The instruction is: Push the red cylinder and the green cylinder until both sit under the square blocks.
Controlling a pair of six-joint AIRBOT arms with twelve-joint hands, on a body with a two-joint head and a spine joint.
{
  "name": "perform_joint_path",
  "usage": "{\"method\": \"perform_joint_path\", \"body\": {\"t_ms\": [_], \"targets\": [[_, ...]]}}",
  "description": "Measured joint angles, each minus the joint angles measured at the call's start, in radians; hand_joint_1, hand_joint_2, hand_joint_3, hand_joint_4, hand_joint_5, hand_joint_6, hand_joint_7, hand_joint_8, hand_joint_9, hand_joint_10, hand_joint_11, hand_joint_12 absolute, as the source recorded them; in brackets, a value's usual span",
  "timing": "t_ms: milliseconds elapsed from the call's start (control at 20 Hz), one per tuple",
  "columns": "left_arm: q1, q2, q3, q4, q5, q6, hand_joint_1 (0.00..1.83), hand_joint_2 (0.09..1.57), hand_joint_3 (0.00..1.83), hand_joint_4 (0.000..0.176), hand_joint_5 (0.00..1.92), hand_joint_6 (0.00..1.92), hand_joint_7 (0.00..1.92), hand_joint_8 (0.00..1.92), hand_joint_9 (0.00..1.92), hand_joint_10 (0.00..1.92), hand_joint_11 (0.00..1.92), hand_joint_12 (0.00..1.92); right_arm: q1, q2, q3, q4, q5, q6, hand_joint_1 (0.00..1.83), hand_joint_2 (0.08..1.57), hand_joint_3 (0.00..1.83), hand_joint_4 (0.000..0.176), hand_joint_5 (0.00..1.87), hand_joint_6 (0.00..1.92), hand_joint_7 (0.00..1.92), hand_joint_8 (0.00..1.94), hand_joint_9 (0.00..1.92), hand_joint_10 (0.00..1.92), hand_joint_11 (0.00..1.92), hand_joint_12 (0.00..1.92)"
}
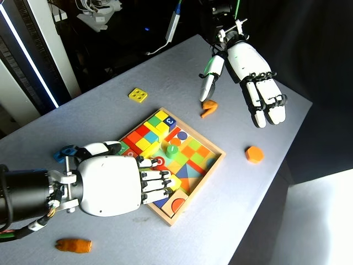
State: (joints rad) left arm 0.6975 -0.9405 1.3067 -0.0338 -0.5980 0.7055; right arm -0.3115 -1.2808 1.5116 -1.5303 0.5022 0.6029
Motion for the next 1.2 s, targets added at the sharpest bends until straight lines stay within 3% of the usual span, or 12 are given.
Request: {"method": "perform_joint_path", "body": {"t_ms": [100, 250, 300, 350, 400, 450, 600, 900, 1000, 1050, 1200], "targets": [[0.000, 0.000, 0.000, 0.000, 0.000, 0.000, 0.00, 1.00, 0.00, 0.152, 0.05, 0.00, 0.00, 0.00, 0.00, 0.00, 0.00, 0.27, 0.002, -0.016, 0.012, -0.001, 0.000, -0.001, 0.30, 1.10, 0.00, 0.144, 0.50, 0.00, 0.17, 0.01, 0.04, 0.00, 0.00, 0.60], [-0.002, -0.003, 0.002, 0.000, 0.000, 0.000, 0.00, 1.00, 0.00, 0.125, 0.04, 0.00, 0.00, 0.00, 0.00, 0.00, 0.00, 0.32, 0.007, -0.033, 0.017, 0.000, -0.006, -0.004, 0.28, 1.11, 0.00, 0.154, 0.49, 0.00, 0.17, 0.00, 0.03, 0.00, 0.00, 0.55], [-0.002, -0.003, 0.002, 0.001, 0.000, 0.000, 0.00, 1.00, 0.00, 0.121, 0.04, 0.00, 0.00, 0.00, 0.00, 0.00, 0.00, 0.26, 0.008, -0.035, 0.017, 0.000, -0.005, -0.005, 0.28, 1.11, 0.00, 0.146, 0.50, 0.00, 0.17, 0.00, 0.03, 0.00, 0.00, 0.55], [-0.002, -0.003, 0.002, 0.000, 0.000, 0.000, 0.00, 0.99, 0.00, 0.122, 0.04, 0.00, 0.00, 0.00, 0.00, 0.00, 0.00, 0.23, 0.008, -0.036, 0.017, 0.000, -0.006, -0.005, 0.28, 1.11, 0.00, 0.144, 0.50, 0.00, 0.17, 0.00, 0.03, 0.00, 0.00, 0.55], [-0.002, -0.003, 0.002, 0.000, 0.000, 0.000, 0.00, 0.98, 0.00, 0.134, 0.04, 0.00, 0.00, 0.00, 0.00, 0.00, 0.00, 0.12, 0.008, -0.036, 0.017, -0.001, -0.008, -0.006, 0.29, 1.11, 0.00, 0.149, 0.49, 0.00, 0.16, 0.00, 0.02, 0.00, 0.00, 0.52], [-0.002, -0.003, 0.002, 0.000, 0.000, 0.000, 0.00, 0.95, 0.00, 0.126, 0.03, 0.00, 0.00, 0.00, 0.00, 0.00, 0.00, 0.09, 0.008, -0.036, 0.019, 0.000, -0.010, -0.008, 0.29, 1.11, 0.00, 0.148, 0.49, 0.00, 0.17, 0.00, 0.03, 0.00, 0.00, 0.54], [-0.002, -0.004, 0.002, 0.000, 0.001, 0.000, 0.00, 0.94, 0.00, 0.124, 0.03, 0.00, 0.00, 0.00, 0.00, 0.00, 0.00, 0.10, 0.008, -0.036, 0.022, 0.000, -0.021, -0.011, 0.31, 1.10, 0.00, 0.150, 0.51, 0.00, 0.19, 0.00, 0.05, 0.00, 0.00, 0.66], [-0.008, -0.004, 0.002, 0.000, 0.005, 0.000, 0.00, 0.95, 0.00, 0.145, 0.03, 0.00, 0.00, 0.00, 0.00, 0.00, 0.00, 0.07, 0.006, -0.036, 0.022, 0.000, -0.022, -0.011, 0.32, 1.10, 0.00, 0.146, 0.52, 0.00, 0.19, 0.00, 0.05, 0.00, 0.00, 0.70], [-0.008, -0.004, 0.002, 0.000, 0.004, 0.000, 0.00, 0.96, 0.00, 0.127, 0.04, 0.00, 0.00, 0.00, 0.00, 0.00, 0.00, 0.12, 0.002, -0.036, 0.022, 0.000, -0.025, -0.011, 0.35, 1.10, 0.00, 0.138, 0.54, 0.00, 0.20, 0.00, 0.06, 0.00, 0.00, 0.72], [-0.008, -0.004, 0.002, 0.000, 0.005, 0.000, 0.00, 0.97, 0.00, 0.117, 0.04, 0.00, 0.00, 0.00, 0.00, 0.00, 0.00, 0.12, -0.002, -0.037, 0.022, 0.000, -0.026, -0.011, 0.34, 1.10, 0.00, 0.143, 0.54, 0.00, 0.20, 0.00, 0.06, 0.00, 0.00, 0.72], [-0.008, -0.004, 0.002, 0.000, 0.005, 0.000, 0.00, 0.97, 0.00, 0.126, 0.05, 0.00, 0.00, 0.00, 0.00, 0.00, 0.00, 0.17, -0.011, -0.037, 0.022, 0.001, -0.029, -0.010, 0.33, 1.09, 0.00, 0.150, 0.54, 0.00, 0.20, 0.00, 0.06, 0.00, 0.00, 0.72]]}}
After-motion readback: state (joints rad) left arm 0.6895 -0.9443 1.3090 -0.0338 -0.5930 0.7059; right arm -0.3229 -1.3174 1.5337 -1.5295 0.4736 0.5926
